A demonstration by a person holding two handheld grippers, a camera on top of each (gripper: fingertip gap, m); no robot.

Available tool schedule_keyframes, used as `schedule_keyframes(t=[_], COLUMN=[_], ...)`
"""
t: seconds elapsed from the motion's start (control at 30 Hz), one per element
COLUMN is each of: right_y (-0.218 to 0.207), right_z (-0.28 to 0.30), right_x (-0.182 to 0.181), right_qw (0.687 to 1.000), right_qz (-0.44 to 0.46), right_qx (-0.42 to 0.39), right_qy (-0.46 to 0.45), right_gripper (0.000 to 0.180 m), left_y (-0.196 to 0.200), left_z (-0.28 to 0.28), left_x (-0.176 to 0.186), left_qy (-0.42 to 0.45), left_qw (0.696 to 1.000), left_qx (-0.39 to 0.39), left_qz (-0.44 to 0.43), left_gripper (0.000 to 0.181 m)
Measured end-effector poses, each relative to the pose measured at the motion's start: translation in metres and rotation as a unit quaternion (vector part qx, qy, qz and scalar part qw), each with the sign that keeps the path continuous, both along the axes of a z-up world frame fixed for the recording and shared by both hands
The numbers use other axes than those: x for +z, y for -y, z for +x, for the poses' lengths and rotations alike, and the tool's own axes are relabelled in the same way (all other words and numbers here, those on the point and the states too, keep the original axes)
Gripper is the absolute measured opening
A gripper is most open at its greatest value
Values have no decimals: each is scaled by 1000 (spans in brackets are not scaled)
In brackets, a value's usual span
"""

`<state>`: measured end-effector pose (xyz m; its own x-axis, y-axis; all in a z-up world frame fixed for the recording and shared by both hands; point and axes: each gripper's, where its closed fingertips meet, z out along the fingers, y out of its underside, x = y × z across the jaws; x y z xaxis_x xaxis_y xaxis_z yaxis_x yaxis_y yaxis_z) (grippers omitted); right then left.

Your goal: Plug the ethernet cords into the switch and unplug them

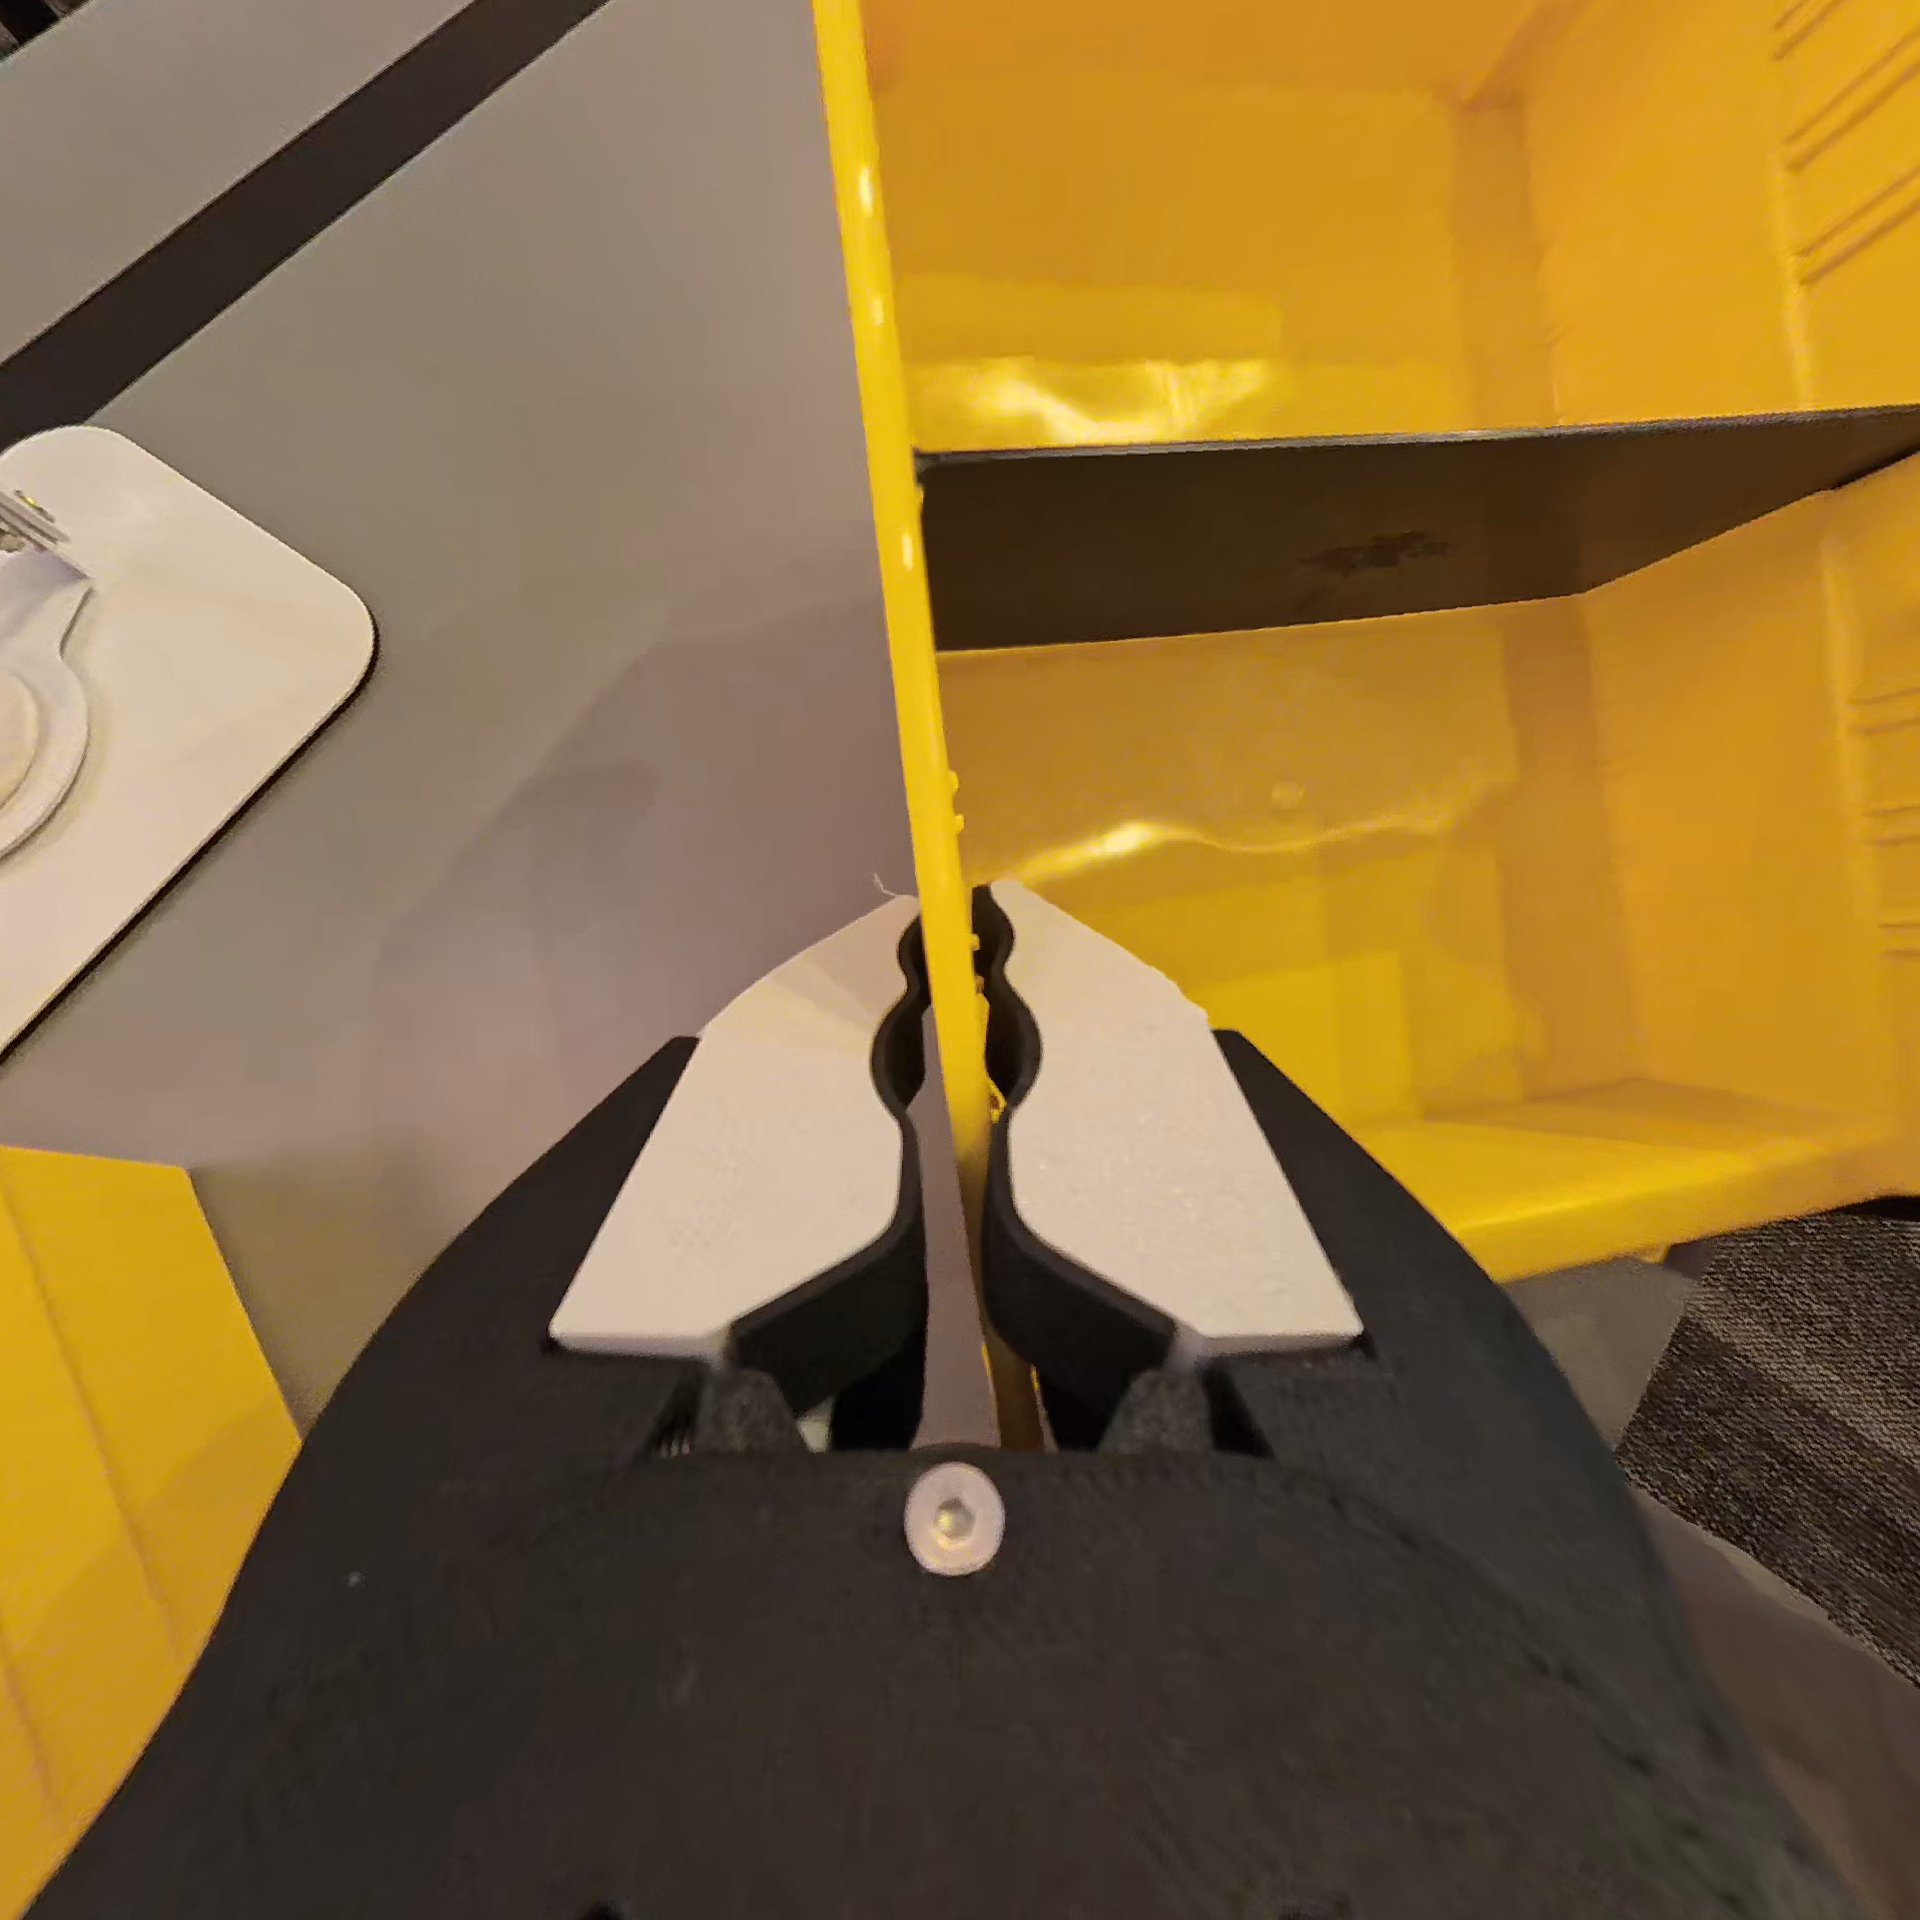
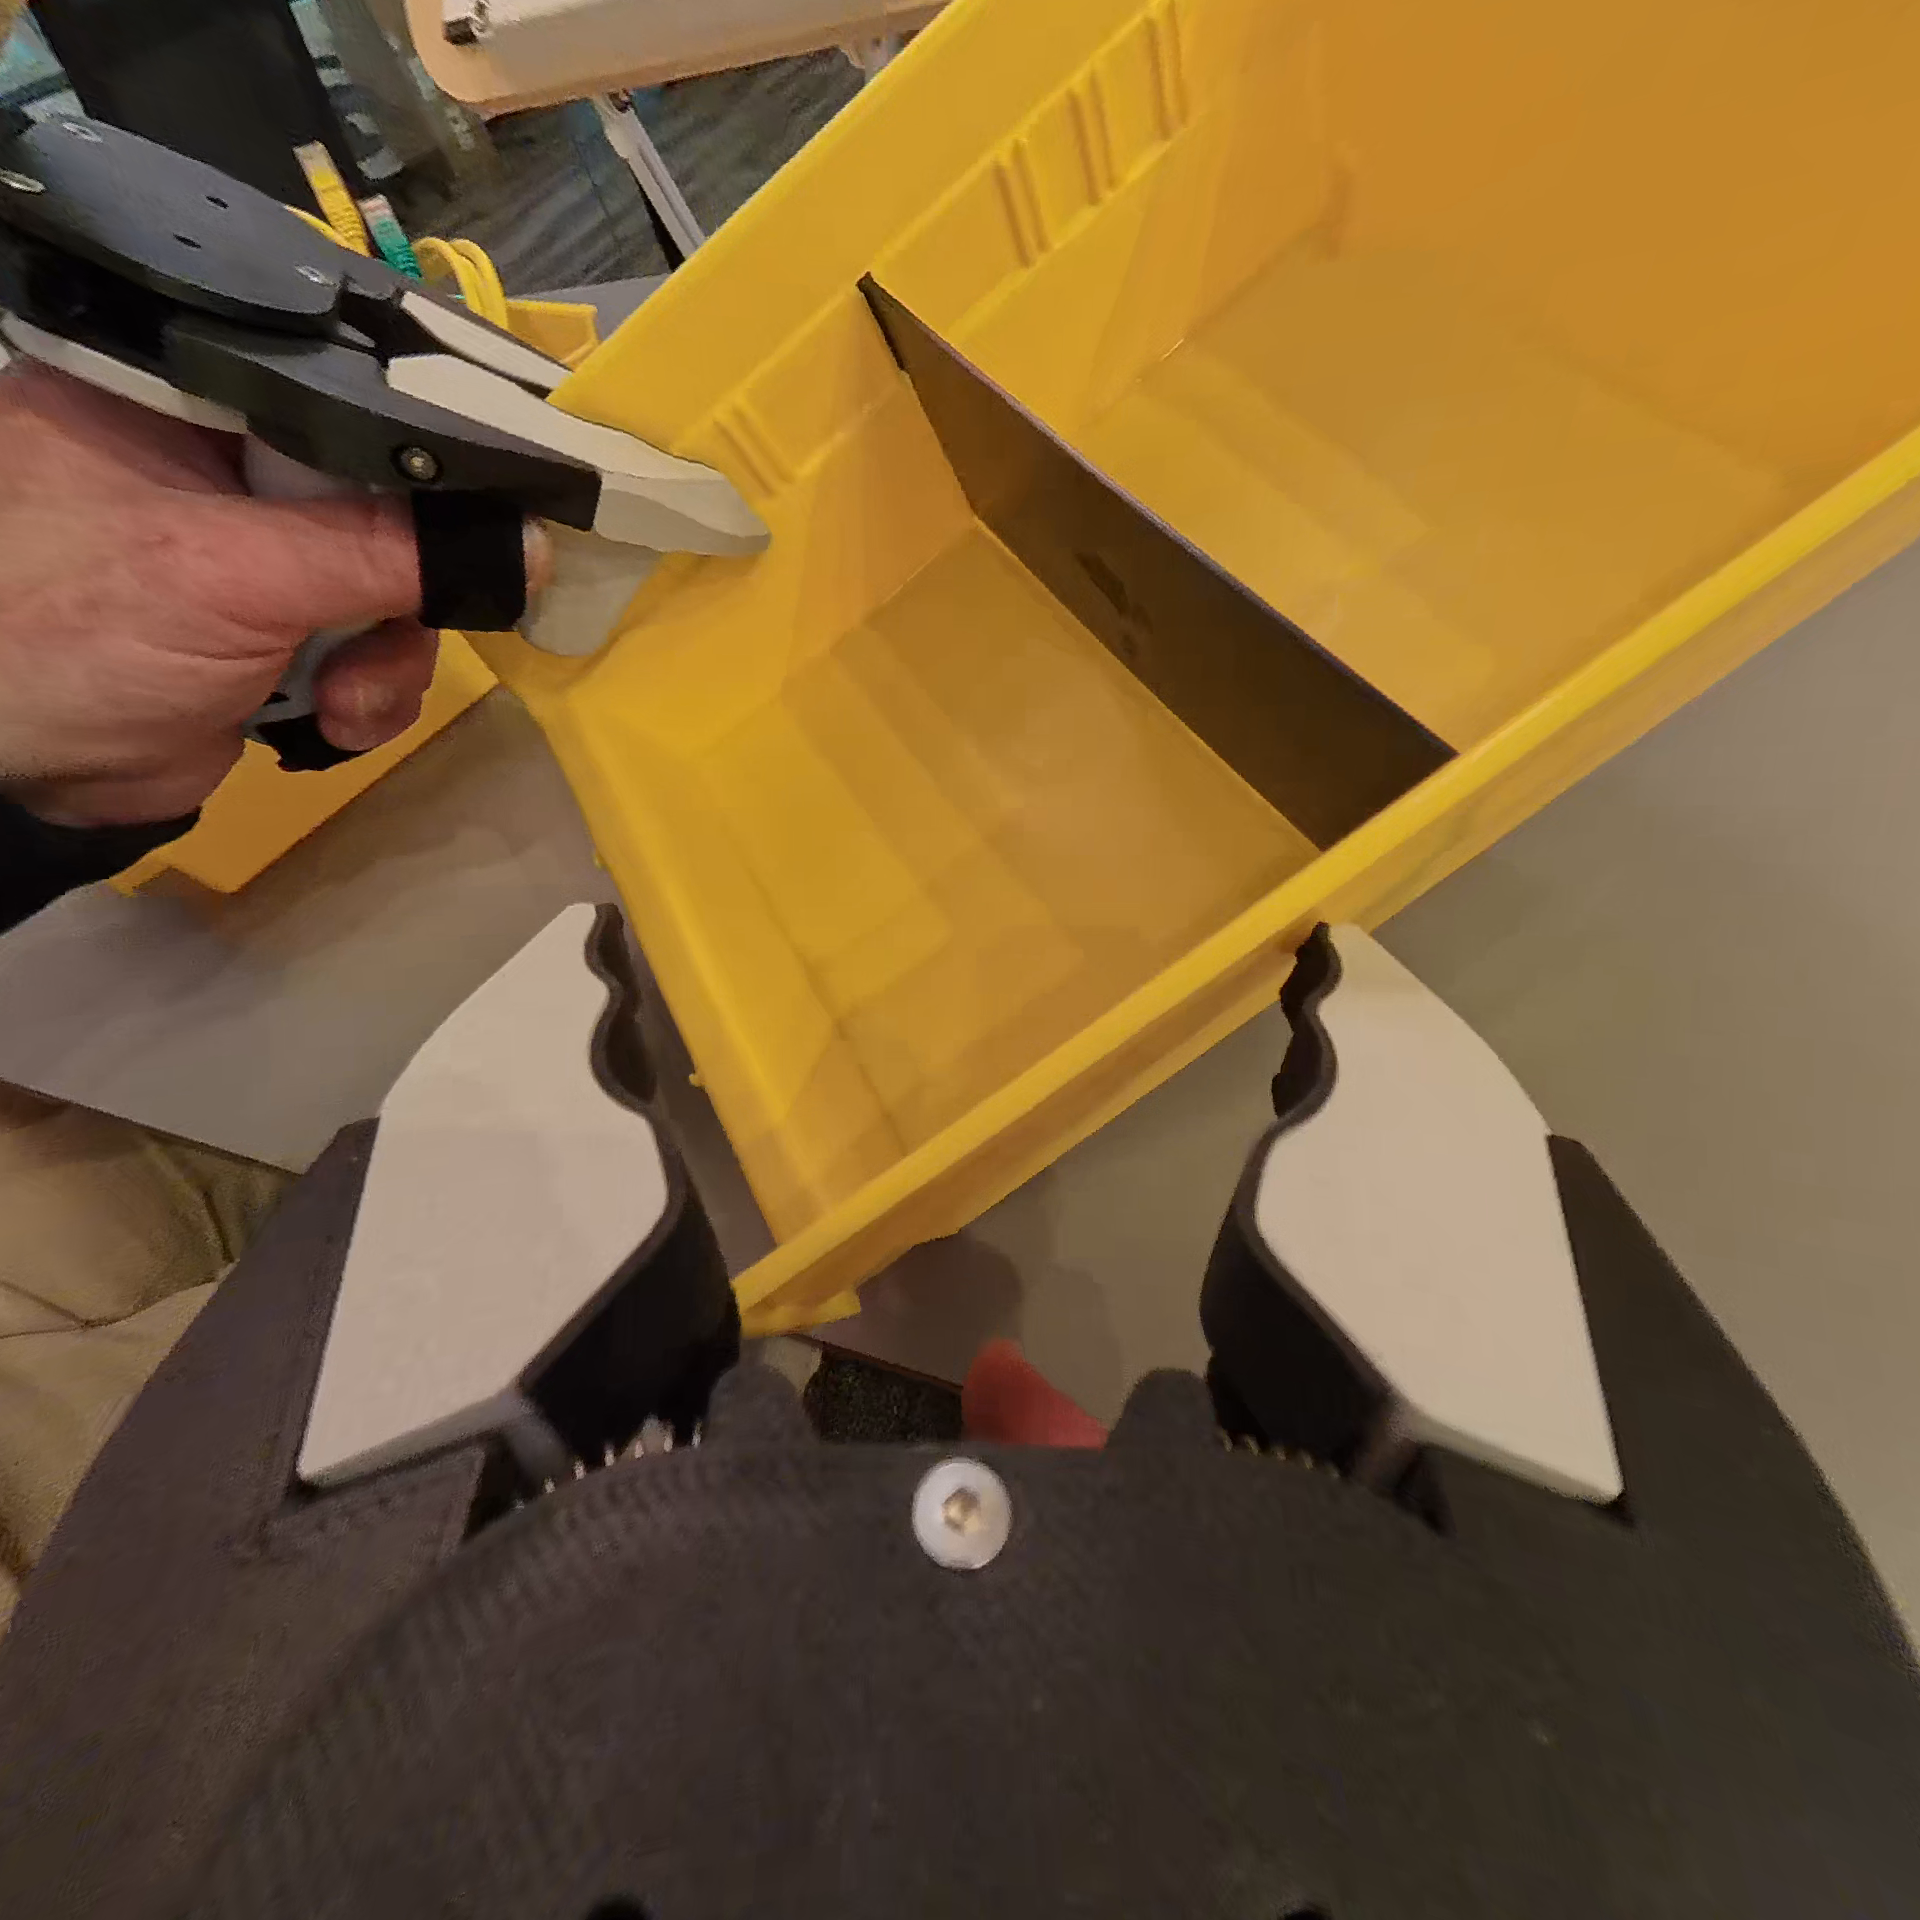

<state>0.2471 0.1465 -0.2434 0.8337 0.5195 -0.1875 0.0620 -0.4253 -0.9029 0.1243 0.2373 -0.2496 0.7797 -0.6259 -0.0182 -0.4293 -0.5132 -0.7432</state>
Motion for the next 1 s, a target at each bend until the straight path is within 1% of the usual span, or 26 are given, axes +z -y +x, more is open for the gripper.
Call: schedule_keyframes(t=[0.1,0.17,0.3,0.37,0.47,0.57,0.73,0.83,0.9,1.0], right_y=[-5,-7,-13,-18,-26,-34,-42,-43,-42,-42], right_z=[3,6,11,18,24,35,47,53,53,54], right_x=[-3,-2,-4,-9,-12,-13,-15,-28,-38,-42], right_qw=[1000,1000,999,998,998,996,993,987,986,988], right_qz=[-1,-1,1,-3,-24,-25,-26,-38,-44,-43], right_qx=[-7,-9,-8,-11,-10,-18,-27,-29,-25,-26], right_qy=[5,5,31,63,57,87,116,154,156,148], right_gripper=[116,112,108,98,94,81,69,55,51,46], left_y=[0,-1,-2,-2,-2,3,5,4,4,5], left_z=[1,2,5,7,10,17,25,27,26,26], left_x=[-6,-7,-13,-19,-27,-36,-35,-32,-32,-31], left_qy=[-12,-5,-17,-18,-29,-24,-22,-19,-16,-17], left_qw=[1000,1000,1000,999,999,999,999,999,999,999], left_qx=[1,2,-8,-10,-13,-20,-29,-29,-30,-32], left_qz=[3,-2,-8,-25,-31,-41,-40,-33,-37,-33], left_gripper=[6,6,8,13,18,26,37,42,43,45])
